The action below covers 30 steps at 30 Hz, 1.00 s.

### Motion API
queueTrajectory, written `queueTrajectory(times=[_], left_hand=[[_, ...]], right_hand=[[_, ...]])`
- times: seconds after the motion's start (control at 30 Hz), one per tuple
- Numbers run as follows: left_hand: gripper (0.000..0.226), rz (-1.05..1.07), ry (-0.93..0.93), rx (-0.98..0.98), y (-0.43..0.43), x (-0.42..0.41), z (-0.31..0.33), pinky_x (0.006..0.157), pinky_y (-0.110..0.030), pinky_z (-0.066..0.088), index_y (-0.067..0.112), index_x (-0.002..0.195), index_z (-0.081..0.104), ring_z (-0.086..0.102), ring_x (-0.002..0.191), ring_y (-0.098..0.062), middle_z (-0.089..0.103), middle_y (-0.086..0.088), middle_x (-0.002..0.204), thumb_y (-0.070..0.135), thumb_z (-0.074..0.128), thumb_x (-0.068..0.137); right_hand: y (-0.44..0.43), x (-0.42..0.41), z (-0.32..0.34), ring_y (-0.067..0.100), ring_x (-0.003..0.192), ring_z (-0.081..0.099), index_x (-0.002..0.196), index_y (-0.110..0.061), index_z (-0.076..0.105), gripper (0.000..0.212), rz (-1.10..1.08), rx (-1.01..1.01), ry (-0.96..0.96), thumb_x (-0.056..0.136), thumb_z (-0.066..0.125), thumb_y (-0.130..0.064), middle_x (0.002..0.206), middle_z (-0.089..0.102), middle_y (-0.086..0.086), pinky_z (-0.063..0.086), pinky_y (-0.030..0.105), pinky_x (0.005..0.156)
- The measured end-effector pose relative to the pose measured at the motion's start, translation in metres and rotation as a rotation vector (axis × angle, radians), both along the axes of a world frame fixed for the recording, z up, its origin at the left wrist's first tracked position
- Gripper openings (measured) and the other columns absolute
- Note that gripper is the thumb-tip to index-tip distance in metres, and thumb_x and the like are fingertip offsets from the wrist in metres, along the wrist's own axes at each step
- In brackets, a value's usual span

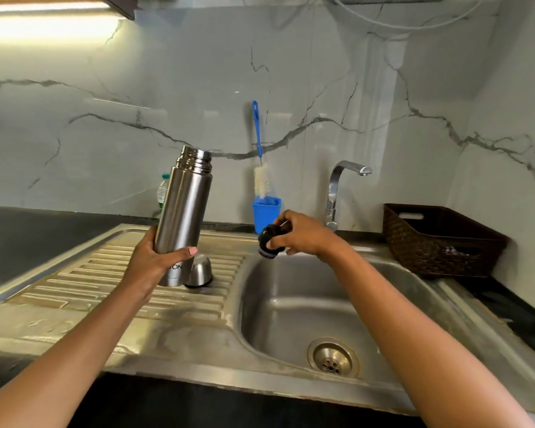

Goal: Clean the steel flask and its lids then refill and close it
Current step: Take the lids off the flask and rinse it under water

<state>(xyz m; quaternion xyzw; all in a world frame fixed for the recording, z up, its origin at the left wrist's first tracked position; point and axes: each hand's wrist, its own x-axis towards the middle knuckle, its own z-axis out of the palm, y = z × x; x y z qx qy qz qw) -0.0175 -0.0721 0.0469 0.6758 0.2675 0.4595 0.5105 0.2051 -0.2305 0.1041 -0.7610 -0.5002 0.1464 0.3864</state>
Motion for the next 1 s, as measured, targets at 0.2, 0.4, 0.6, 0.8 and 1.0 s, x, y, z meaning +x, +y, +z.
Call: queueTrajectory(times=[0.2, 0.4, 0.6, 0.8, 1.0], left_hand=[[0.059, 0.147, -0.060, -0.016, 0.029, -0.029, -0.001, 0.086, -0.041, 0.051, 0.024, 0.118, 0.049, 0.062, 0.094, -0.024, 0.063, 0.000, 0.101, 0.013, 0.080, 0.069], [0.066, 0.252, -0.100, -0.025, 0.044, -0.043, -0.007, 0.091, -0.047, 0.051, 0.017, 0.127, 0.048, 0.061, 0.099, -0.029, 0.061, -0.006, 0.109, 0.015, 0.081, 0.070], [0.069, 0.281, -0.121, -0.040, 0.053, -0.048, -0.008, 0.093, -0.050, 0.050, 0.017, 0.127, 0.049, 0.061, 0.102, -0.029, 0.063, -0.007, 0.113, 0.018, 0.083, 0.068], [0.074, 0.225, -0.094, 0.003, 0.040, -0.041, -0.003, 0.092, -0.048, 0.050, 0.019, 0.131, 0.046, 0.060, 0.106, -0.029, 0.061, -0.007, 0.117, 0.021, 0.083, 0.067], [0.063, 0.075, -0.100, 0.071, -0.002, -0.018, 0.015, 0.086, -0.037, 0.051, 0.022, 0.120, 0.049, 0.063, 0.093, -0.017, 0.063, 0.001, 0.103, 0.015, 0.082, 0.067]], right_hand=[[0.045, -0.069, -0.030, 0.018, 0.104, 0.057, 0.122, -0.017, 0.055, 0.051, 0.227, -0.069, -0.143, 0.076, 0.076, -0.021, 0.120, 0.060, 0.002, 0.047, 0.028, 0.087], [0.084, -0.109, -0.059, 0.021, 0.105, 0.058, 0.124, -0.012, 0.056, 0.054, 0.284, -0.086, -0.202, 0.074, 0.078, -0.018, 0.120, 0.061, 0.008, 0.046, 0.028, 0.086], [0.100, -0.115, -0.072, 0.021, 0.106, 0.057, 0.122, -0.013, 0.055, 0.057, 0.236, -0.065, -0.265, 0.072, 0.080, -0.024, 0.121, 0.061, 0.007, 0.049, 0.032, 0.090], [0.069, -0.094, -0.047, 0.013, 0.097, 0.055, 0.122, -0.013, 0.055, 0.049, 0.131, 0.069, -0.235, 0.079, 0.074, -0.027, 0.114, 0.061, 0.003, 0.046, 0.025, 0.085], [0.015, -0.041, -0.005, -0.001, 0.081, 0.056, 0.105, -0.018, 0.065, 0.019, -0.059, 0.311, -0.005, 0.088, 0.065, -0.025, 0.096, 0.063, -0.006, 0.039, 0.007, 0.070]])
